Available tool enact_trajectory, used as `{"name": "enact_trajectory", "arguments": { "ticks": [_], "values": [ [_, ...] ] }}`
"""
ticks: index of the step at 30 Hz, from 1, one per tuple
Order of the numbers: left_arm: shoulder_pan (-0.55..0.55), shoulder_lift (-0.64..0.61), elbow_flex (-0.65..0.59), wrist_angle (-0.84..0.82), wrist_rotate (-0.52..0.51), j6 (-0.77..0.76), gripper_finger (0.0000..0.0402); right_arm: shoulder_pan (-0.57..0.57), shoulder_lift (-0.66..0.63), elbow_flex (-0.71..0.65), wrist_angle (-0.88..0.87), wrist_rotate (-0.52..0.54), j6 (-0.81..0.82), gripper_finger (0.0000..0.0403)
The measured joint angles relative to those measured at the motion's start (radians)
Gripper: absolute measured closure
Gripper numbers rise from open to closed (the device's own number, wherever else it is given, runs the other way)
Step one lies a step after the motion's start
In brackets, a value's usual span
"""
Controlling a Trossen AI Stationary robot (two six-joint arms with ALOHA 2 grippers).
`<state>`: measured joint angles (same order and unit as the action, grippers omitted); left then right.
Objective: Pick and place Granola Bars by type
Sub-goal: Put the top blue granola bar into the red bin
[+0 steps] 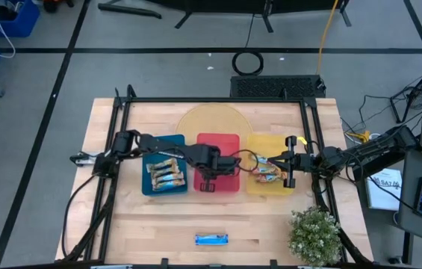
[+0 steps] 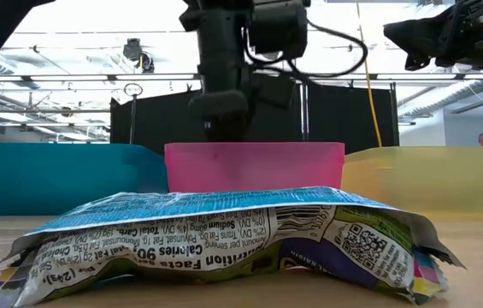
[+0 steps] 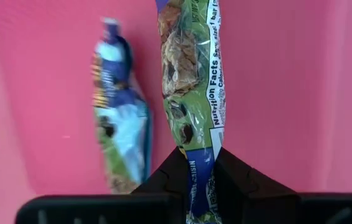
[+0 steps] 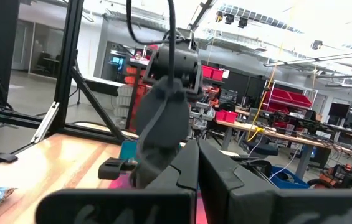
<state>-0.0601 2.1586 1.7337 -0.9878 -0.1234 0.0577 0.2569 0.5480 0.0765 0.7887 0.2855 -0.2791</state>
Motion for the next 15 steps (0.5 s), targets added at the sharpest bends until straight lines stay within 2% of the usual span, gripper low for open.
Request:
{"name": "enact_trajectory", "arguments": {
  "ticks": [8, 15],
  "values": [
    [-0.001, 0.0, -0.079, 0.061, 0.026, -0.056, 0.0348, 0.0, 0.0, 0.0, 0.0, 0.0, 0.003, 0.0403],
    [-0.032, -0.001, -0.03, 0.025, 0.016, -0.052, 0.0263, 0.0, 0.0, 0.0, 0.0, 0.0, 0.005, 0.0403]
  ]
}}
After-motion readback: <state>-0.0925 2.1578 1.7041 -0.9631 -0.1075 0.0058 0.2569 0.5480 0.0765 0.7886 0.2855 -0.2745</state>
